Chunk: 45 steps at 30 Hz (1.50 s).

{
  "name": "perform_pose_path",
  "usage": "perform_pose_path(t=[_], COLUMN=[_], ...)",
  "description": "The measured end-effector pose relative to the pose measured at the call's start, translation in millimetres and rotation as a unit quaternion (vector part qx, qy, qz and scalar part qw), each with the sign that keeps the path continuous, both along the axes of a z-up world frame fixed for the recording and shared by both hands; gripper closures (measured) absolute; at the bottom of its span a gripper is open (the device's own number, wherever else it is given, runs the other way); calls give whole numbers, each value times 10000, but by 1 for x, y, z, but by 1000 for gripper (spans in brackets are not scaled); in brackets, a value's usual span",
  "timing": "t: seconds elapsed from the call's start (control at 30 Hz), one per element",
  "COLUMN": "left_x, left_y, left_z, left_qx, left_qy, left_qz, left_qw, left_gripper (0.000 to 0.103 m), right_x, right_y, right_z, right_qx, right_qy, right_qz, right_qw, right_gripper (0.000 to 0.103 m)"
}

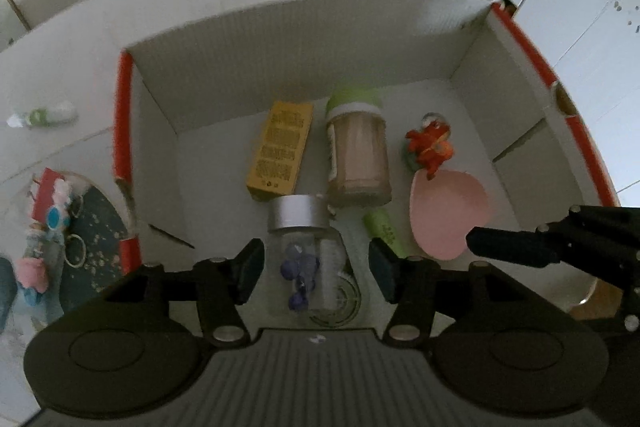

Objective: Organize rigid objects
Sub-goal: 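Lower and release the bead jar with the left tool while the right tool releases the green tube, then move both tools back over the mat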

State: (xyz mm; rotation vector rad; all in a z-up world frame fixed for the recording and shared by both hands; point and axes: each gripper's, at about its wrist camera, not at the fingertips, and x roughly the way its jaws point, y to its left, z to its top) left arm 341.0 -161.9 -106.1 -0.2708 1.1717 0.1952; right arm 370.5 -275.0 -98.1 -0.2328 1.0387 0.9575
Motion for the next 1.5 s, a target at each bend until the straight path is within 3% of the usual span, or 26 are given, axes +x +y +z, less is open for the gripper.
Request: perform_pose_path(t=[0.3,0.63,0.7,0.8,0.97,1.1,1.5], left_x=[-39,-90,-101,-121,-156,-181,-235], left_y=[3,16,26,42,79,109,190], left_z=[51,76,81,86,89,87,85], left_qx=[273,287,253,319,311,442,570], left_qy=[-762,-1456,-1567,-1746,-1885,-1916,-2147], left_qz=[-11,96,79,83,146,214,280], left_qw=[9967,9889,9873,9841,9815,9803,9746], left_gripper=[46,46,45,36,35,29,24], right_x=[-18,-54,-63,-79,-105,-129,-188], right_y=[-6,1,7,21,46,66,135], right_z=[29,56,60,67,75,77,72], right_qx=[391,820,856,864,1053,1207,1133], right_qy=[-297,-667,-660,-783,-845,-905,-947], right_qz=[-70,-304,-380,-438,-570,-639,-743], right_qw=[9988,9939,9934,9922,9892,9865,9862], right_gripper=[46,31,27,23,13,5,1])
